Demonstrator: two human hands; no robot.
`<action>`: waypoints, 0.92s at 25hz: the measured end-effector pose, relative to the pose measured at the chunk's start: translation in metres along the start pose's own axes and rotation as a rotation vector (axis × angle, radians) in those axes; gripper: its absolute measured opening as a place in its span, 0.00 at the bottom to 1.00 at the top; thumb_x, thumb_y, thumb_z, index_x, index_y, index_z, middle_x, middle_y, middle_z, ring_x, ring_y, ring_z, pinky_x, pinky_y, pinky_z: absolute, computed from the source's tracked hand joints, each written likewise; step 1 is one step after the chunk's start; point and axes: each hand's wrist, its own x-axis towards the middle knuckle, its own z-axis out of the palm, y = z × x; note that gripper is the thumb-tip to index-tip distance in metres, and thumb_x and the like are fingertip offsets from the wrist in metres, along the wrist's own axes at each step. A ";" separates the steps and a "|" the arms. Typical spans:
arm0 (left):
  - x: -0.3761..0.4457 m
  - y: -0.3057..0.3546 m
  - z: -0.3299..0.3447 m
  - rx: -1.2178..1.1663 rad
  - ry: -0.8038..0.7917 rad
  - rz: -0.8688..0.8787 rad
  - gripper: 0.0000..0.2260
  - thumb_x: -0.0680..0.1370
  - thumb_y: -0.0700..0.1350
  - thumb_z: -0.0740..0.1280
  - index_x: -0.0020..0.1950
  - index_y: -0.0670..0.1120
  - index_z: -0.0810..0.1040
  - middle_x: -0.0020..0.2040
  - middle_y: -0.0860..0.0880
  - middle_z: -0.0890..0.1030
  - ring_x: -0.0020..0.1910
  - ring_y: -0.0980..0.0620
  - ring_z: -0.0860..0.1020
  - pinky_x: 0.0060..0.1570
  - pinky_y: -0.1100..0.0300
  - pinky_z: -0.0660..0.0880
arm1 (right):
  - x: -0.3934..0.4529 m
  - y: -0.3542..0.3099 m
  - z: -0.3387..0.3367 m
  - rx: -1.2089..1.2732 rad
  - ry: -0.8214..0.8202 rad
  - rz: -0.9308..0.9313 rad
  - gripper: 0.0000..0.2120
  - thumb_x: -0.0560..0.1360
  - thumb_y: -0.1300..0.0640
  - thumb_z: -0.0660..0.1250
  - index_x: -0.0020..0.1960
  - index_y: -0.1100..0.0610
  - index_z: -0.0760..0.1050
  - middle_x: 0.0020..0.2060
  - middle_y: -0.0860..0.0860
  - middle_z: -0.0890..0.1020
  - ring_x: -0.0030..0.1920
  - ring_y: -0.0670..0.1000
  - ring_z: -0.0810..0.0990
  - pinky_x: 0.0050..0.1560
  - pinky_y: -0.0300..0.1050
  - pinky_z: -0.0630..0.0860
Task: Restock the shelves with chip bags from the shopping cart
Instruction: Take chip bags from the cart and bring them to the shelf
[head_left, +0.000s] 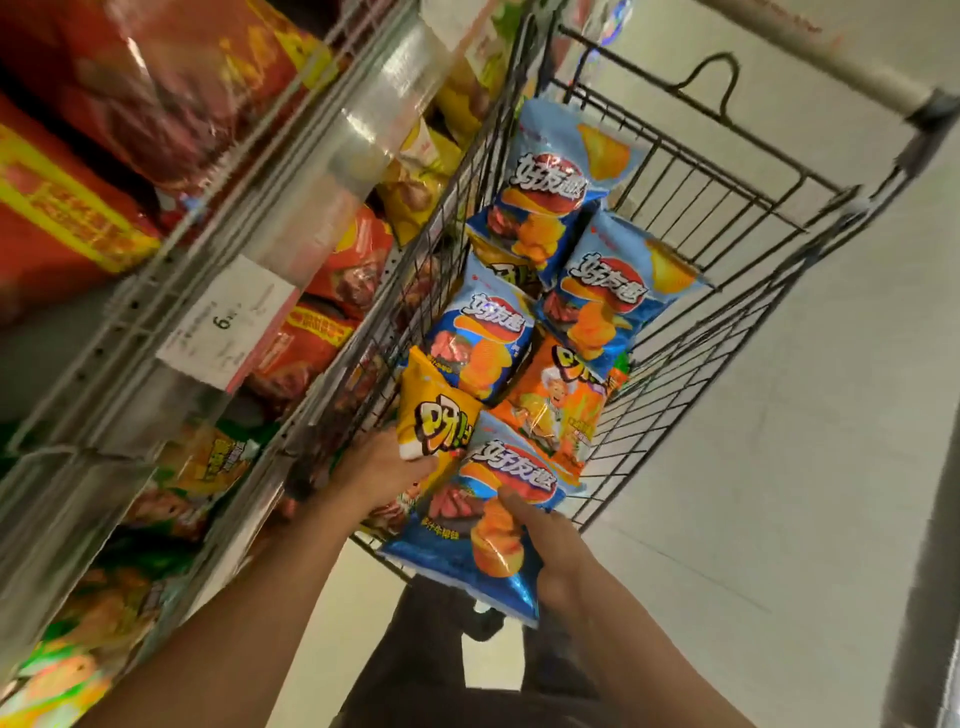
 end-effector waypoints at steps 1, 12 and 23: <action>-0.012 0.004 -0.001 -0.018 0.029 -0.020 0.27 0.71 0.62 0.74 0.66 0.51 0.78 0.62 0.46 0.82 0.58 0.43 0.81 0.51 0.56 0.75 | -0.008 -0.006 -0.001 -0.008 -0.045 -0.019 0.10 0.76 0.60 0.71 0.55 0.60 0.75 0.36 0.54 0.83 0.31 0.52 0.82 0.30 0.44 0.78; -0.237 -0.023 0.043 -0.654 0.553 -0.188 0.26 0.72 0.56 0.78 0.66 0.50 0.76 0.59 0.49 0.83 0.56 0.46 0.82 0.55 0.45 0.79 | -0.086 -0.016 -0.012 -0.589 -0.386 -0.333 0.33 0.64 0.55 0.79 0.68 0.57 0.76 0.59 0.60 0.84 0.55 0.60 0.84 0.57 0.57 0.80; -0.515 -0.186 0.177 -1.233 1.189 -0.340 0.17 0.69 0.53 0.79 0.57 0.55 0.82 0.45 0.53 0.87 0.42 0.51 0.83 0.47 0.48 0.81 | -0.200 0.209 0.034 -1.315 -0.900 -0.603 0.24 0.73 0.63 0.75 0.68 0.58 0.75 0.58 0.55 0.85 0.57 0.52 0.84 0.59 0.51 0.80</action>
